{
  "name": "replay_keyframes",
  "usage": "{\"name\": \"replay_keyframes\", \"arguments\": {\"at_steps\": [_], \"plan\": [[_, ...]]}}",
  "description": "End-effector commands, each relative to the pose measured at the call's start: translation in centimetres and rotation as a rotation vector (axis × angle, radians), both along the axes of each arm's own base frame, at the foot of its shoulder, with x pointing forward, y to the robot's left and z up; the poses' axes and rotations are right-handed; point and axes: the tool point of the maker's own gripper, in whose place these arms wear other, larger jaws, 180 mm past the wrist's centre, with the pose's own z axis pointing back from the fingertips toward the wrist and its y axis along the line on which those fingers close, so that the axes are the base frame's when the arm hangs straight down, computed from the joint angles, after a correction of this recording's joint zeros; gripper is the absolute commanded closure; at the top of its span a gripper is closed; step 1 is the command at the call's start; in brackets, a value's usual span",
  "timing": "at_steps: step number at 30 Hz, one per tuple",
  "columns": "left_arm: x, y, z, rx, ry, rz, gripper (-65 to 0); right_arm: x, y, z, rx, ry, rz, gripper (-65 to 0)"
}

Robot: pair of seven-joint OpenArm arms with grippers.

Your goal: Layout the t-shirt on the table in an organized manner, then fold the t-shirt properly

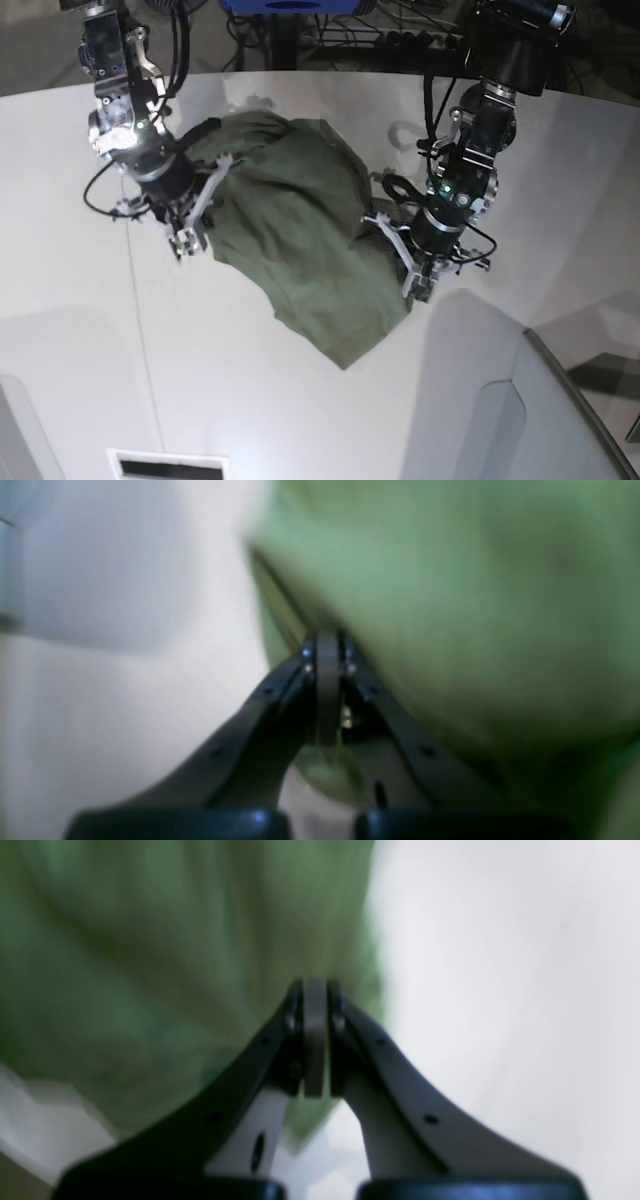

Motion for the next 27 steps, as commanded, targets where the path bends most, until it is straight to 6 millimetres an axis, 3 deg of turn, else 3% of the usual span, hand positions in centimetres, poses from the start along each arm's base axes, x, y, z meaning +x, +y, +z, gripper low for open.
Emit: {"name": "replay_keyframes", "arguments": {"at_steps": [1, 4, 8, 12, 17, 24, 27], "plan": [[1.2, 0.6, 2.7, -0.013, -0.078, 0.025, 0.0, 0.4, 0.1, 1.3, -0.002, -0.023, 0.006, -6.2], [0.9, 1.9, 4.6, -0.029, -0.119, 0.074, 0.0, 1.0, 0.3, 2.9, -0.021, -0.011, 0.014, -20.9], [-1.1, 5.1, 4.9, -0.023, -0.127, 0.153, 0.0, 3.0, 0.1, 1.9, -0.036, 0.016, 0.009, -38.6], [-5.4, 9.9, 2.4, 0.010, -0.052, 0.275, 0.0, 4.8, -0.3, -0.8, -0.031, 0.038, 0.001, -36.9], [-10.2, 13.5, 1.1, 0.044, -0.058, 0.342, 0.0, 5.0, -0.4, -3.0, -0.026, 0.073, -0.001, -36.6], [-12.9, 15.2, -0.1, 0.068, -0.039, 0.374, 0.0, 5.4, 1.2, -3.4, 0.011, 0.078, 0.003, -36.2], [-13.4, 15.4, -0.8, 0.069, -0.018, 0.379, 0.0, 5.7, 2.3, -3.1, 0.034, 0.074, 0.005, -29.1]]}}
